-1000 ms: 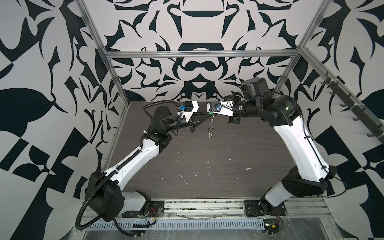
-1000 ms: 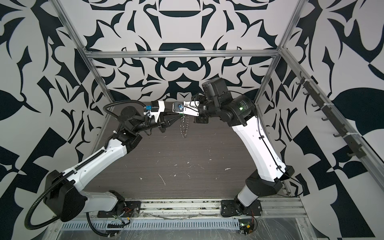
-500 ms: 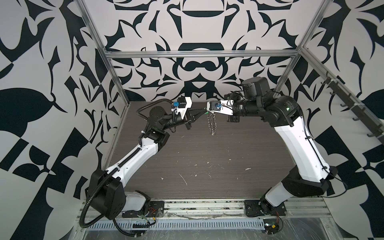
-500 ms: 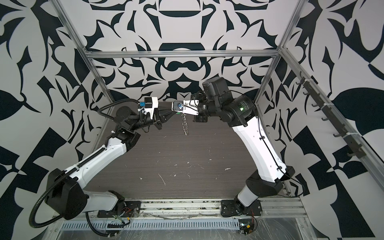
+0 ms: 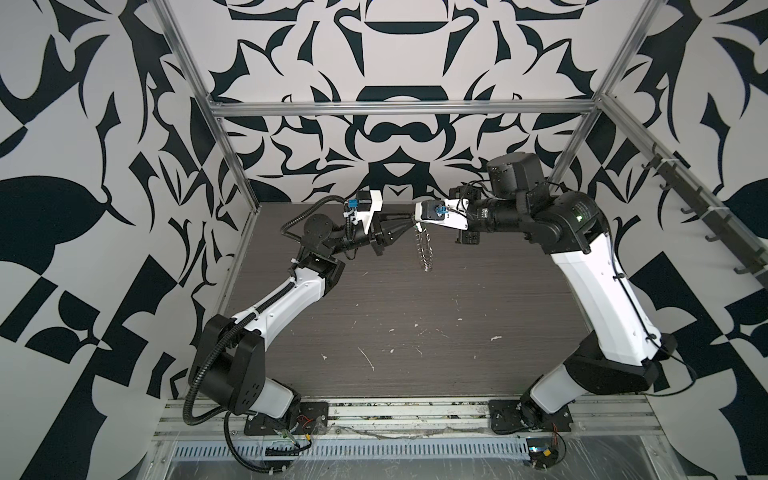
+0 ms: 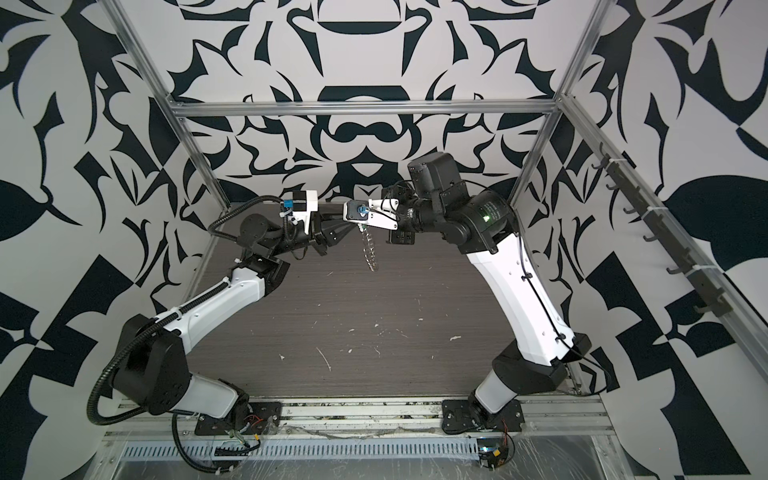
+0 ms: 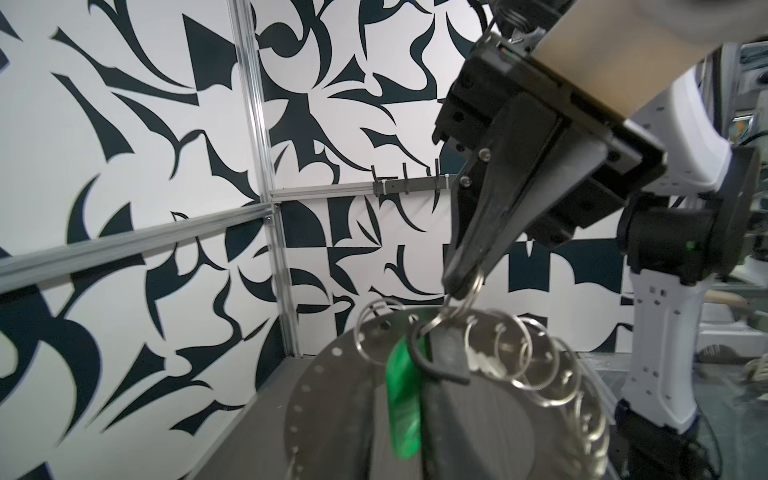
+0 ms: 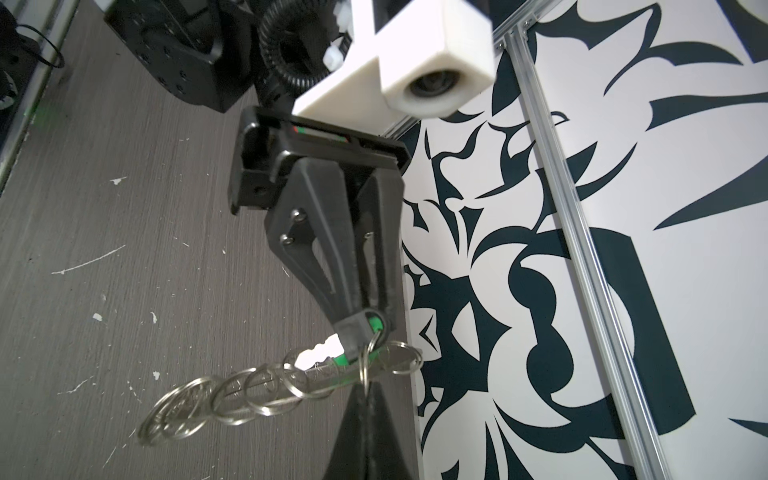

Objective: Remove the keys from the keyring

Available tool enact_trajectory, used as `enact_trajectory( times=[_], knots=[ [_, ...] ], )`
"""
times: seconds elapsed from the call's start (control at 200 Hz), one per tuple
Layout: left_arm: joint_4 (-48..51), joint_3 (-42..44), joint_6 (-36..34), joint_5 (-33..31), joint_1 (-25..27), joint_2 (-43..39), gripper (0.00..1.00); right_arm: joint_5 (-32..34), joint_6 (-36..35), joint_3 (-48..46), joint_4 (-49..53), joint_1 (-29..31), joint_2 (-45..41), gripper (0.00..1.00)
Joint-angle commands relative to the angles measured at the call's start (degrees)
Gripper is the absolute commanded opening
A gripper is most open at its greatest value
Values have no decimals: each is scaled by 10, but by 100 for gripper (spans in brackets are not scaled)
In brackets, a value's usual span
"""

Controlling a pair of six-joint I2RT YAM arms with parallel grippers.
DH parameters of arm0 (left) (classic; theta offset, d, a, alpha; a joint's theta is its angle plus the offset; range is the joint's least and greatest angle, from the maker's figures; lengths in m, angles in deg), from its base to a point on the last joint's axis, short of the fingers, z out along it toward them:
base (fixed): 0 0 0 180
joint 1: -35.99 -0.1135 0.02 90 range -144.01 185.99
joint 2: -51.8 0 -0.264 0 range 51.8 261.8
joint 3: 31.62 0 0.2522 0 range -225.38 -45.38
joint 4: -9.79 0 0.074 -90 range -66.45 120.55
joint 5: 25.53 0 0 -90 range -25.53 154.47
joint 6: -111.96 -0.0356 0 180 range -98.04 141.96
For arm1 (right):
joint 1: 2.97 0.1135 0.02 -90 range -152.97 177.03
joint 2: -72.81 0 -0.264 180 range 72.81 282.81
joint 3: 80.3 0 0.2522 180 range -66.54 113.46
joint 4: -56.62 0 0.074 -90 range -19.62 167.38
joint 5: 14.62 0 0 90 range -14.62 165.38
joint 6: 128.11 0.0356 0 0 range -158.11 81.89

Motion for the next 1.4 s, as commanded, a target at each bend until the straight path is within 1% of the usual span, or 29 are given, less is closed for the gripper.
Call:
enact_trajectory(
  times=[0.0,0.055,0.16,0.285,0.405,0.53,0.725,0.96,1.165,1.395],
  knots=[
    [-18,10,27,6,-16,-16,42,-23,11,23,-33,-3,-26,0],
    [-17,13,35,16,-25,-23,45,-25,11,20,-39,-6,-26,0],
    [-10,25,38,26,-38,-38,48,-37,14,19,-47,-11,-26,0],
    [-8,28,30,33,-44,-57,47,-58,24,11,-59,-17,-25,0],
    [14,1,21,57,-44,-64,45,-86,41,-11,-88,-27,-32,0],
    [108,-47,-38,81,-41,-77,39,-115,58,-36,-117,-34,-40,0],
    [326,-121,-186,84,-22,-98,41,-135,72,-57,-135,-34,-38,0],
    [471,-180,-262,87,-13,-97,42,-164,84,-71,-160,-35,-37,0],
    [547,-211,-304,83,-11,-89,42,-175,88,-76,-163,-35,-38,0],
    [562,-222,-320,73,-7,-87,42,-191,88,-68,-148,-35,-33,0]
  ],
)
